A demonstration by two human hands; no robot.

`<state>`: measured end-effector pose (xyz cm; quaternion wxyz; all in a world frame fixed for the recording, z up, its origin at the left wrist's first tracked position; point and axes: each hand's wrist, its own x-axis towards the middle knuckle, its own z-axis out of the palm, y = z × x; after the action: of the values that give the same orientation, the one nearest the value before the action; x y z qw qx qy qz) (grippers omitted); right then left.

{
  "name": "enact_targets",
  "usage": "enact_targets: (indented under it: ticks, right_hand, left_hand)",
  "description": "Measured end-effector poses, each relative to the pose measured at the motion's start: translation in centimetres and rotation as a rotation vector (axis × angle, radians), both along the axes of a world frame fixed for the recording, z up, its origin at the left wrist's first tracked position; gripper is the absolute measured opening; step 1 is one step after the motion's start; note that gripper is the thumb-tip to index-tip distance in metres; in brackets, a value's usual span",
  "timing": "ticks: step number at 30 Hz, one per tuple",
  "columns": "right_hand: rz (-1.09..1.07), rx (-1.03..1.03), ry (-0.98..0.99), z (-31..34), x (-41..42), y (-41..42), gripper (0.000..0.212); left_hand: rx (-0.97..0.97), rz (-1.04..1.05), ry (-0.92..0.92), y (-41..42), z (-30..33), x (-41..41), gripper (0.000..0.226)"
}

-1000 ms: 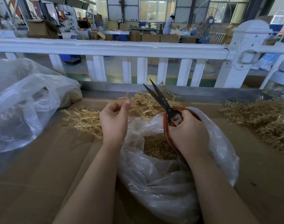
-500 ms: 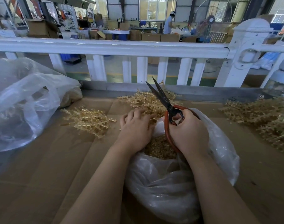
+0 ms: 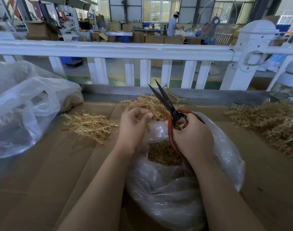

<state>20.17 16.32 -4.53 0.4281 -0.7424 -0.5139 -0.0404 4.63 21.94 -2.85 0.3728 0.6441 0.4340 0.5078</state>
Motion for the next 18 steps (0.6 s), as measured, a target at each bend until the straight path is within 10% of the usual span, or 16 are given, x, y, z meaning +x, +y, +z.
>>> enact_targets:
  ticks: [8, 18]
  right_hand:
    - [-0.069, -0.012, -0.032, -0.2, 0.2, 0.2, 0.036]
    - [0.075, 0.118, 0.223, 0.6, 0.0, -0.1, 0.02]
  left_hand:
    - [-0.062, 0.046, -0.61, 0.8, 1.0, -1.8, 0.007]
    - [0.119, -0.059, -0.561, 0.7, 0.8, -2.3, 0.016]
